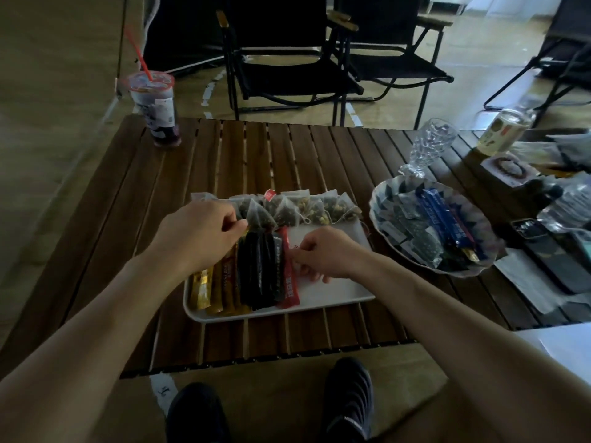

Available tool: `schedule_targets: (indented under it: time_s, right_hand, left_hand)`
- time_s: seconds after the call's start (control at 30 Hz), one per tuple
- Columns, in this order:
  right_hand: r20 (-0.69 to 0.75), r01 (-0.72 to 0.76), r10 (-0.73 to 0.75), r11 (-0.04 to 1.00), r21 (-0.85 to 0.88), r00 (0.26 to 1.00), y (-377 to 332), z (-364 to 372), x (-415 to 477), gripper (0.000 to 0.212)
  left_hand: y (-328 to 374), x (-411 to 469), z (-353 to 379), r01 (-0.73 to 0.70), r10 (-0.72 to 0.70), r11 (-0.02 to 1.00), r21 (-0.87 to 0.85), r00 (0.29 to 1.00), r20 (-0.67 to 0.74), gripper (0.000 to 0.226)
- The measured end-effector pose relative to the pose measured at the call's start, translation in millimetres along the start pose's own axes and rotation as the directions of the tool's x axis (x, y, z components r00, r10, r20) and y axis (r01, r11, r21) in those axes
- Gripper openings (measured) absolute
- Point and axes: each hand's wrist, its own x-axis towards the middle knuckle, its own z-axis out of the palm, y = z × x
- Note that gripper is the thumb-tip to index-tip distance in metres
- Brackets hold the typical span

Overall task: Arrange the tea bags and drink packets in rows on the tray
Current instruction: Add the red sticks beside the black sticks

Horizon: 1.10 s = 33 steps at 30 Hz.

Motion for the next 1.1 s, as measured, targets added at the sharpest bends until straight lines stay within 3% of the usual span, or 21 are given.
schedule_targets:
  time_s: [0.17, 0.33, 0.47, 0.6, 0.77, 1.1]
  right_hand:
    - [-0.052, -0.018, 0.014, 0.996, -0.083, 0.999, 8.0, -18.6, -4.3, 0.036]
    - [-0.28, -0.097, 0.044, 0.979, -0.178, 0.959, 39.5, -62.5, -11.2, 0.023]
    - [-0.493, -0.282, 0.162, 0.942, -0.18, 0.855, 86.9, -105.0, -18.9, 0.024]
    - [-0.697, -0.456, 0.246, 0.88, -0.131, 0.673, 130.1, -129.7, -22.3, 0.024]
    - [-0.656, -0.489, 0.361, 0.872, -0.014, 0.663, 157.3, -131.1, -18.0, 0.042]
    - [-0.641, -0.532, 0.433, 0.846, 0.046, 0.634, 162.3, -132.0, -20.4, 0.037]
  left_hand:
    - [7.5, 2.7, 3.6, 0.002, -0.001, 1.0, 0.022, 1.0, -0.014, 0.027]
    - [16.9, 8.1, 8.2, -0.011, 0.011, 1.0, 0.028, 1.0, -0.019, 0.025]
    - [28.8, 10.5, 9.1, -0.029, 0.029, 1.0, 0.012, 0.999, -0.017, 0.023]
    - [35.6, 15.6, 15.3, -0.04, 0.04, 0.999, -0.003, 0.999, -0.007, 0.021]
    - [45.6, 22.0, 22.2, -0.083, 0.085, 0.996, 0.035, 0.995, -0.043, 0.025]
    - [60.9, 28.9, 29.4, -0.146, 0.146, 0.989, 0.008, 0.989, -0.033, 0.025]
